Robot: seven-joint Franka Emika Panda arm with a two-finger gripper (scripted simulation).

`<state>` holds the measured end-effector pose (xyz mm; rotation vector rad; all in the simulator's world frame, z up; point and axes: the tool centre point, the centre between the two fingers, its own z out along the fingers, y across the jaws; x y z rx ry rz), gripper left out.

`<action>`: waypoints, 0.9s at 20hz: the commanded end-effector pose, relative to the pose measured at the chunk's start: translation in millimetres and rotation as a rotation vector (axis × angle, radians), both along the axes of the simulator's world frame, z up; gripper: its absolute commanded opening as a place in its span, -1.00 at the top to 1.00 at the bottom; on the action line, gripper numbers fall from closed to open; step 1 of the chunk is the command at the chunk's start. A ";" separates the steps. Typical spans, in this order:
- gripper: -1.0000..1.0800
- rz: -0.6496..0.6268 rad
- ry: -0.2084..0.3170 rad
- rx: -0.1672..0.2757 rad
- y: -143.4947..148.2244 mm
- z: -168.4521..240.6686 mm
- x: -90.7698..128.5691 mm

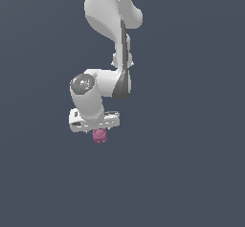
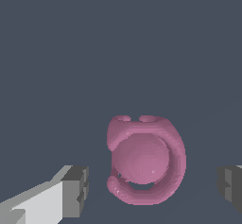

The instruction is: Pick up the object and move it to a goal position.

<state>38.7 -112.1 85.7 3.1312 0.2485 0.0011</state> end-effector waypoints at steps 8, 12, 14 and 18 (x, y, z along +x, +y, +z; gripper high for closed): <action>-0.92 0.003 0.001 0.001 -0.2 -41.6 -1.1; -0.92 0.003 0.001 0.001 -0.7 -46.1 0.0; 1.00 0.003 0.001 0.001 -0.7 -46.0 0.2; 1.00 0.003 0.001 0.001 -0.7 -46.0 0.2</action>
